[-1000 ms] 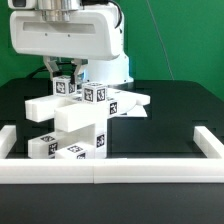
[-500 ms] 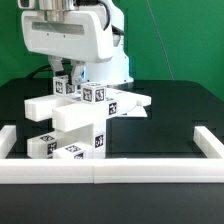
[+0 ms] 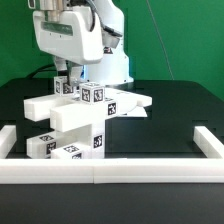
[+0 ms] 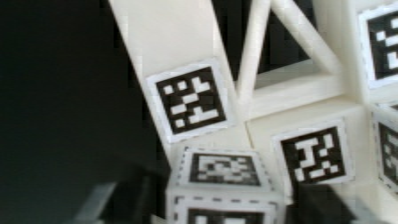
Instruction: Assemble chair
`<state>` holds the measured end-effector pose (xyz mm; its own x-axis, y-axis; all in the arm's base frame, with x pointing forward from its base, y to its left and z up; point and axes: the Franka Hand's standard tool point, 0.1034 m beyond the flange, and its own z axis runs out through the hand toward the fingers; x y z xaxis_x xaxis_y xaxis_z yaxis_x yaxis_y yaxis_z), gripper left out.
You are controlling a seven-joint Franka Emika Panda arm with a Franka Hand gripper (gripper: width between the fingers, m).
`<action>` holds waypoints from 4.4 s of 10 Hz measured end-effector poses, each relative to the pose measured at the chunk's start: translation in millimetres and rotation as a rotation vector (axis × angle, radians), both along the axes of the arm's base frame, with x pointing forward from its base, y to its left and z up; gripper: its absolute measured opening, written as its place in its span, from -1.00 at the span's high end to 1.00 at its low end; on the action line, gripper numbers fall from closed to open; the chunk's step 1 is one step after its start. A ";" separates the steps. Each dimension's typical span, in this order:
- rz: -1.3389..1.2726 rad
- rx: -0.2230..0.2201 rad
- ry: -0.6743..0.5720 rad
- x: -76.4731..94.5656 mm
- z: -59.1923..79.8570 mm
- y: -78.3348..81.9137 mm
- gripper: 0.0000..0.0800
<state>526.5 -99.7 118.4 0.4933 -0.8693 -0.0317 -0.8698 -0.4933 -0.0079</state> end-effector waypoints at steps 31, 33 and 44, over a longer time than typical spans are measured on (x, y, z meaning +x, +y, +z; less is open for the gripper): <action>0.872 -0.032 -0.016 -1.3 -0.5 -13.0 0.29; 0.735 -0.033 -0.015 -1.3 -0.6 -12.8 0.29; 0.002 -0.027 -0.012 0.0 -0.8 -8.3 0.29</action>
Offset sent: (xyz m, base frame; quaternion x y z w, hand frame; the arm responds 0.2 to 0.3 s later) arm -0.0030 0.0003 0.0010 0.0116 0.0153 -0.2018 0.9792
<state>526.6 -108.0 117.5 0.4950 -0.8689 -0.0021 -0.8689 -0.4950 -0.0054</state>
